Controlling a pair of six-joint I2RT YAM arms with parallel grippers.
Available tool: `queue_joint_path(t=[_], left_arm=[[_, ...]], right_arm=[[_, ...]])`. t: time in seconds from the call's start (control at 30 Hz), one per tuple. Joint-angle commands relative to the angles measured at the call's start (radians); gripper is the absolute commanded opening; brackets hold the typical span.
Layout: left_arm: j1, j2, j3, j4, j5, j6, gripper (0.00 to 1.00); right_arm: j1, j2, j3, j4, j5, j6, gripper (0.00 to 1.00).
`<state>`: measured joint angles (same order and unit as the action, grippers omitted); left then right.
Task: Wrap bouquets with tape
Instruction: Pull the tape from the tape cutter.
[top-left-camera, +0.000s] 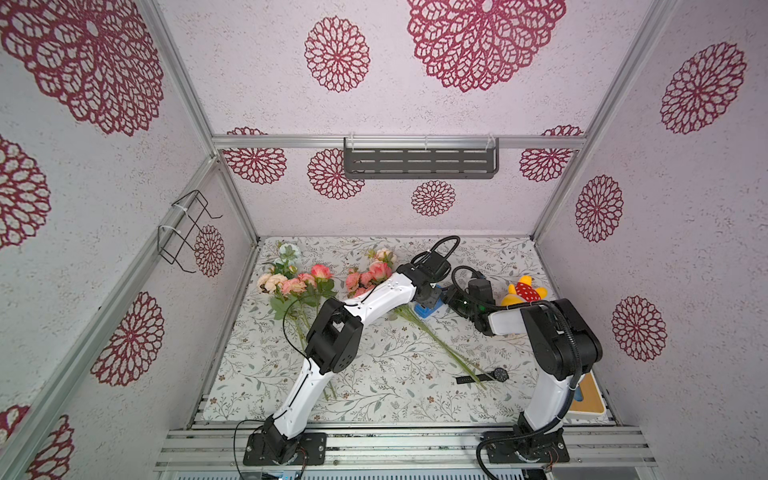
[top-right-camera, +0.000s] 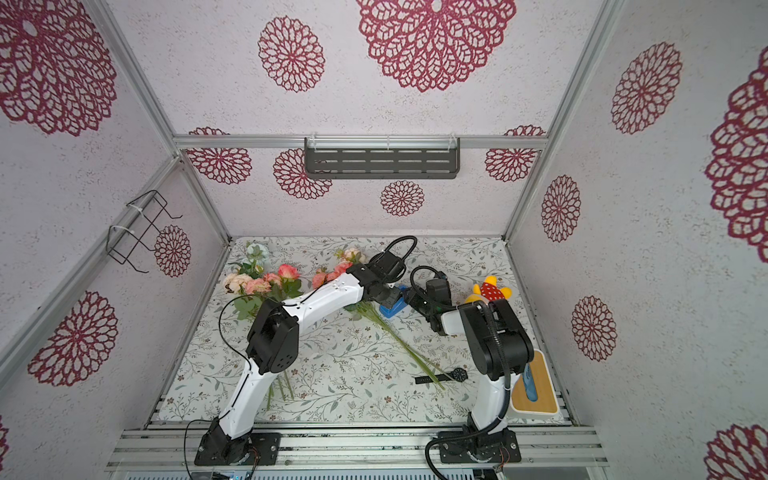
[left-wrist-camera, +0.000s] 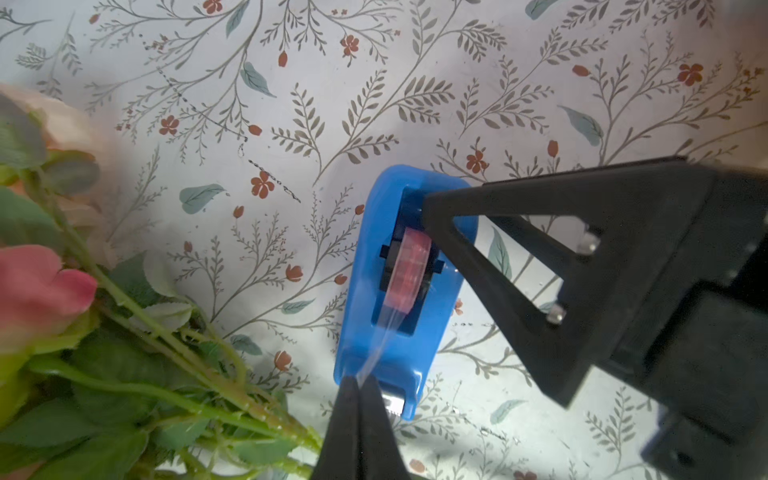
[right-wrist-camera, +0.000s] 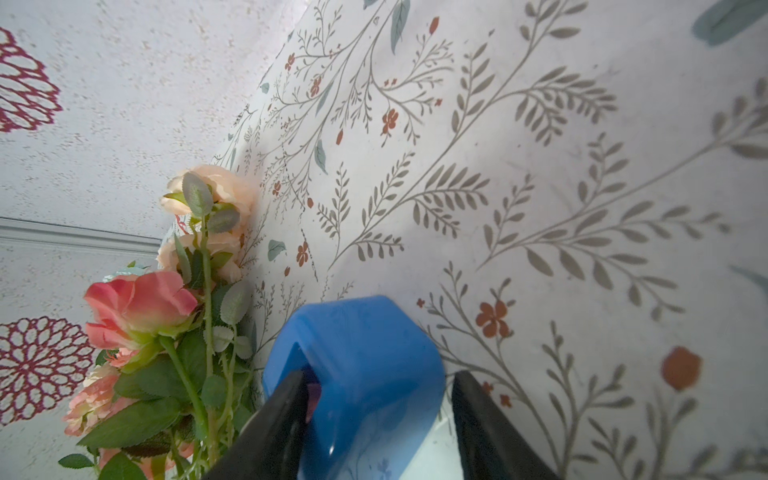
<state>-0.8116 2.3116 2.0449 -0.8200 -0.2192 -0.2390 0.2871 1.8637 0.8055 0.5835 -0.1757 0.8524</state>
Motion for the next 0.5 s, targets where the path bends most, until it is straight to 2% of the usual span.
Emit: queue_joint_path(t=[0.0, 0.13, 0.33, 0.47], left_arm=[[-0.029, -0.027, 0.022, -0.124, -0.041, -0.027, 0.00], [-0.051, -0.038, -0.007, -0.157, -0.076, -0.049, 0.00], [-0.069, -0.008, 0.063, -0.311, -0.111, -0.095, 0.00], [-0.086, -0.028, 0.020, -0.341, -0.114, -0.117, 0.00]], right_arm=[[0.011, -0.004, -0.035, -0.151, 0.034, -0.054, 0.58], [0.020, -0.007, -0.044, -0.155, 0.033, -0.049, 0.58], [0.018, 0.010, -0.047, -0.152, 0.035, -0.040, 0.57], [0.017, 0.014, -0.033, -0.161, 0.035, -0.039, 0.57]])
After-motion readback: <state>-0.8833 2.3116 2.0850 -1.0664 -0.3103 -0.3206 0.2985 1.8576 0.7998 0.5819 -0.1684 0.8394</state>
